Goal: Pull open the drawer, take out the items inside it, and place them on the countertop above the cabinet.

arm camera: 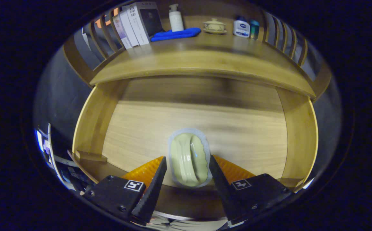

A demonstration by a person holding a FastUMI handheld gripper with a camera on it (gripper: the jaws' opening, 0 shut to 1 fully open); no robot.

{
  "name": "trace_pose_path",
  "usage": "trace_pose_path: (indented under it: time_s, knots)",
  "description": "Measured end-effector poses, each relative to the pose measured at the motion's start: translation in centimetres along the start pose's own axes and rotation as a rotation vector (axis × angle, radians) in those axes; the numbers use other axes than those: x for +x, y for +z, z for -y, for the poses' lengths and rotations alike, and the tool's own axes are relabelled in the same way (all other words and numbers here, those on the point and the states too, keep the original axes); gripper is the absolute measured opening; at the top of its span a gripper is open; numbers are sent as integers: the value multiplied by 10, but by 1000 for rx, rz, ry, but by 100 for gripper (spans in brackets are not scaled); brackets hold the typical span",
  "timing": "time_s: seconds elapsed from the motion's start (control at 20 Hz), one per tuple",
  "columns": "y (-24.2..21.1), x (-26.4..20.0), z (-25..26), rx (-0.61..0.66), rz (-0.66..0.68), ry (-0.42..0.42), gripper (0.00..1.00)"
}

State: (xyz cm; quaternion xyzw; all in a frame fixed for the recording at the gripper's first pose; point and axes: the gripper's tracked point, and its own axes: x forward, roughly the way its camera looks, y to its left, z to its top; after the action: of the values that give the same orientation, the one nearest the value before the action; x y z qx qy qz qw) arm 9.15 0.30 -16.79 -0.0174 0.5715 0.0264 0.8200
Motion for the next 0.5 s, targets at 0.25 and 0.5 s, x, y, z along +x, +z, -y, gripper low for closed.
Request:
trace_pose_path:
  time_s: [0.25, 0.5]
  knots:
    - [6, 15, 7, 41, -37, -39, 68]
    - [7, 15, 3, -28, -23, -60, 46]
